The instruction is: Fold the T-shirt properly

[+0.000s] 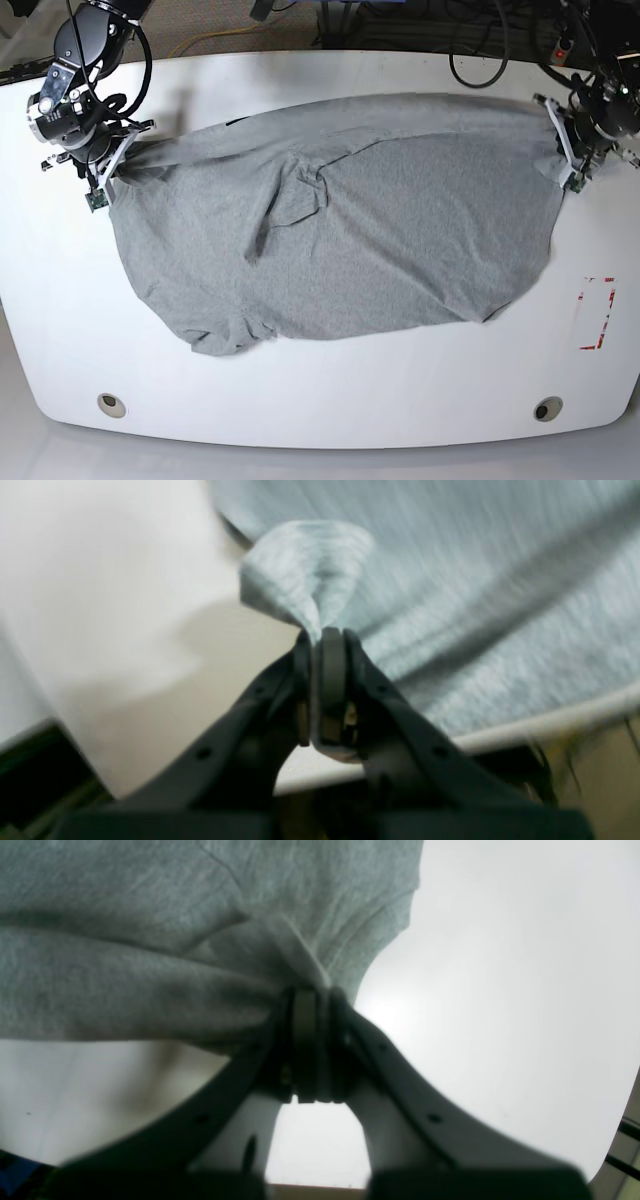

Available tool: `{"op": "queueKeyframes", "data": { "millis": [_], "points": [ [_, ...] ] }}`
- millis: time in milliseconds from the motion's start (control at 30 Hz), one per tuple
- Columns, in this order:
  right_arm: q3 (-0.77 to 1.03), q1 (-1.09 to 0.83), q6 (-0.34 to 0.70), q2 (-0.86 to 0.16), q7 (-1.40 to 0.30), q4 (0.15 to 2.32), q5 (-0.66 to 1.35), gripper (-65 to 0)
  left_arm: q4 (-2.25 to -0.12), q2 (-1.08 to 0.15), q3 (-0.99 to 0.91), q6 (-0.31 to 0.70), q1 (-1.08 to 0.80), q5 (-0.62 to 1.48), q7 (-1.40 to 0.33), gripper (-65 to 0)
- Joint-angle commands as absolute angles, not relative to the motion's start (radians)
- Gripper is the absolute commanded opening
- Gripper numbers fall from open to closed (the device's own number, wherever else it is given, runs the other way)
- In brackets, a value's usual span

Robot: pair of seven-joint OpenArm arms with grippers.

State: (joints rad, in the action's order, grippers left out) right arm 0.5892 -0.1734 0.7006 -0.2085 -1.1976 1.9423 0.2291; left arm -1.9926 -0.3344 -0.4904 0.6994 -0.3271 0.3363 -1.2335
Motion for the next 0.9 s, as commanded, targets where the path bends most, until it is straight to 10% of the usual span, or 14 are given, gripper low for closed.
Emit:
{"op": "queueKeyframes", "data": {
  "millis": [0, 633, 867],
  "points": [
    [0.596, -0.148, 0.698, -0.226, -1.162, 1.949, 0.219, -65.0, -1.963, -0.357, -0.492, 0.698, -0.225, 0.335, -1.214, -64.3],
    [0.676, -0.140, 0.698, -0.225, -1.096, 1.822, 0.219, -65.0, -1.627, -0.358, -0.367, 0.698, 0.042, 0.099, -1.135, -63.5],
    [0.676, -0.140, 0.698, -0.225, -1.035, 1.794, 0.219, -62.0, -1.554, -0.369, -0.311, 0.698, 0.085, 0.099, -1.099, -30.1]
  ]
}}
